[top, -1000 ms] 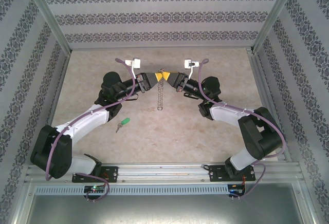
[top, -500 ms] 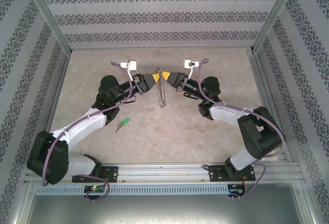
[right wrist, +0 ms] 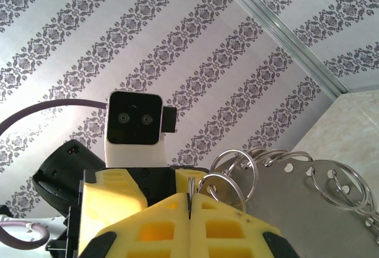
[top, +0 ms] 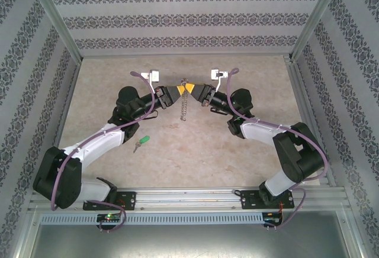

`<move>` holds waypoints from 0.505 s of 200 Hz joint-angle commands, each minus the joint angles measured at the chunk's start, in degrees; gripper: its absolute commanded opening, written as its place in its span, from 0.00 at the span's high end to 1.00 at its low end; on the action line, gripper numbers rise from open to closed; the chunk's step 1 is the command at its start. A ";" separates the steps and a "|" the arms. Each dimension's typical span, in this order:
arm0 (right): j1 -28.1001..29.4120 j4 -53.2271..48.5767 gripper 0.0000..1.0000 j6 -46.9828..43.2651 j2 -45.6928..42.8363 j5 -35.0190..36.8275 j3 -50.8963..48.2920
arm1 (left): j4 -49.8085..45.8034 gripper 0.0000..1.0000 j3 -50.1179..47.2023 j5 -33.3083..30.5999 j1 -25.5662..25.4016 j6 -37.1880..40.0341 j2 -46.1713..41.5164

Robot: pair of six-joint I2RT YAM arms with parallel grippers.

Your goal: Put the keys on the keyring

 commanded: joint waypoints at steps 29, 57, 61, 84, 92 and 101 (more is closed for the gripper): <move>1.14 4.59 1.00 0.21 0.28 -0.54 1.97 | 4.07 0.68 1.24 0.75 -0.57 -0.56 0.88; 1.24 4.63 1.00 0.10 0.48 -0.64 1.93 | 4.55 0.74 1.22 0.86 -0.63 -0.91 1.16; 1.23 4.65 1.00 0.10 0.49 -0.63 1.92 | 4.58 0.75 1.17 0.87 -0.61 -0.91 1.14; 1.24 4.65 1.00 0.15 0.77 -0.54 1.89 | 4.96 0.79 1.02 0.76 -0.58 -1.05 1.13; 1.32 4.65 1.00 0.16 0.75 -0.58 1.97 | 5.09 0.80 1.00 0.78 -0.58 -1.02 1.11; 1.32 4.63 1.00 0.16 0.84 -0.74 1.93 | 5.20 0.79 0.96 0.78 -0.64 -1.03 1.13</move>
